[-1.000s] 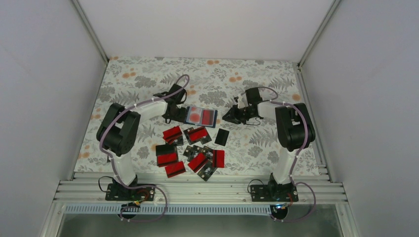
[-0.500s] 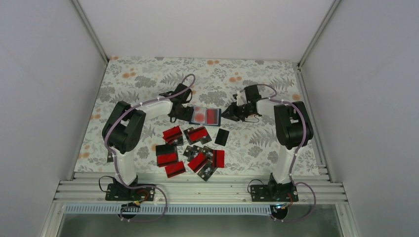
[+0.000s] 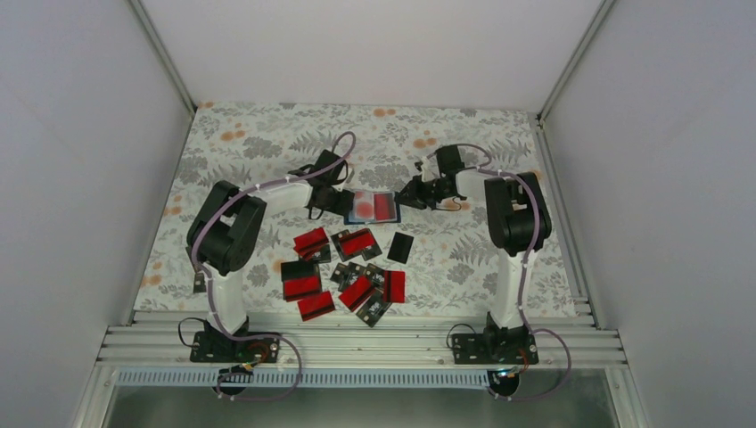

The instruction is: Put the credit cards into the card holder

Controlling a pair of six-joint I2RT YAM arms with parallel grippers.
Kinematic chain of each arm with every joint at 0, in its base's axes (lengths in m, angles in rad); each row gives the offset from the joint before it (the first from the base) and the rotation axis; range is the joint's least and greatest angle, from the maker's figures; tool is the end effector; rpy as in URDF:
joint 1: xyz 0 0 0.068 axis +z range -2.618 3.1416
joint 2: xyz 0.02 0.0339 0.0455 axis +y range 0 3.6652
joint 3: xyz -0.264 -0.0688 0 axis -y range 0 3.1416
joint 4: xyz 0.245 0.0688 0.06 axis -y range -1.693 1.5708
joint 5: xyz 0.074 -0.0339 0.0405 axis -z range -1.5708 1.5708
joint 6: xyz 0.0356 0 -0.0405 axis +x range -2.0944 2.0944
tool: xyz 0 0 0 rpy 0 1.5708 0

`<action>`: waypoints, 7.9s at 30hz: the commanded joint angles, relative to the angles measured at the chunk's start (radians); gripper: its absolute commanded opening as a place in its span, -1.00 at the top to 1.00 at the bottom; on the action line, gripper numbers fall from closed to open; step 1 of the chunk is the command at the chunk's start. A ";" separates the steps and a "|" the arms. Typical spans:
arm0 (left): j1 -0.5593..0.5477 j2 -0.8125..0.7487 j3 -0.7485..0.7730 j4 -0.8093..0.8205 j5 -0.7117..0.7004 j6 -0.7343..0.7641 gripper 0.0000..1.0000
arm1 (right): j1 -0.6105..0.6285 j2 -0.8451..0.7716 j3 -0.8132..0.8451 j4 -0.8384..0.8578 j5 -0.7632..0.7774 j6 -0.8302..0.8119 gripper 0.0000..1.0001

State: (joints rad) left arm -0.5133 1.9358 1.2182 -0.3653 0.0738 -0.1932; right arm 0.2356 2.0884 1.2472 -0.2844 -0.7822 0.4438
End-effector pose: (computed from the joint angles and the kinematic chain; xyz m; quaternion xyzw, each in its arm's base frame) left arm 0.3381 -0.1936 0.1475 0.1633 0.9559 -0.1171 0.2141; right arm 0.3845 0.1181 0.1107 0.0100 0.9055 0.4186 0.0685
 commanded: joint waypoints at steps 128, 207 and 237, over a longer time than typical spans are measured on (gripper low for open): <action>0.032 -0.102 -0.386 0.674 0.380 -0.247 0.95 | 0.196 -0.001 0.101 -0.021 -0.189 0.083 0.26; 0.098 -0.068 -0.627 1.252 0.579 -0.441 0.83 | 0.192 0.119 0.127 -0.093 -0.039 0.020 0.33; 0.101 -0.127 -0.361 0.569 0.368 -0.131 0.55 | 0.192 0.140 0.131 -0.102 -0.034 0.006 0.33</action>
State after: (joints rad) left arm -0.4152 1.7943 0.7849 0.4202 0.4370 -0.4610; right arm 0.4282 2.1681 1.3808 -0.3286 -0.9123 0.4664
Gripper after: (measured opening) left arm 0.227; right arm 0.336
